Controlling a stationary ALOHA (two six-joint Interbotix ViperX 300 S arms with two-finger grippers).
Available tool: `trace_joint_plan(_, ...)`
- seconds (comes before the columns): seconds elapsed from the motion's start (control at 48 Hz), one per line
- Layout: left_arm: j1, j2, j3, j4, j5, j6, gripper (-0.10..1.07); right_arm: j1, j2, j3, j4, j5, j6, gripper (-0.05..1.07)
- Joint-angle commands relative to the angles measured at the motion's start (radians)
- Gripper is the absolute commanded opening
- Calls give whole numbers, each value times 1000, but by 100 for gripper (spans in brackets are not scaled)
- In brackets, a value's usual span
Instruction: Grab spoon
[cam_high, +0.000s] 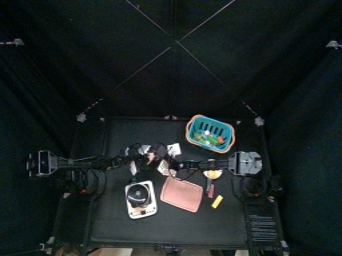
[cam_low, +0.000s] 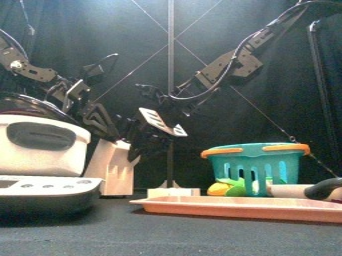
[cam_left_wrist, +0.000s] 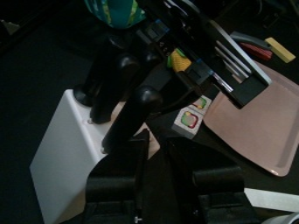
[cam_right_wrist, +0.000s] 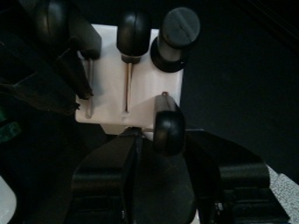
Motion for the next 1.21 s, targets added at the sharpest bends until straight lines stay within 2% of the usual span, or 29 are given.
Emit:
trace_joint_plan(0.0, 9, 2, -6, -2, 5, 2, 62, 2, -31, -28, -6, 5, -2, 69)
trace_joint_plan(0.396, 17, 2, 0, -11, 9, 2, 62, 21, -40, -28, -8, 18, 0, 69)
trace_joint_plan(0.875, 17, 2, 0, -14, 9, 2, 62, 63, -54, -14, -5, 92, 0, 69)
trace_joint_plan(1.188, 17, 2, 0, -14, 9, 2, 62, 86, -46, -6, 5, 229, 3, 69)
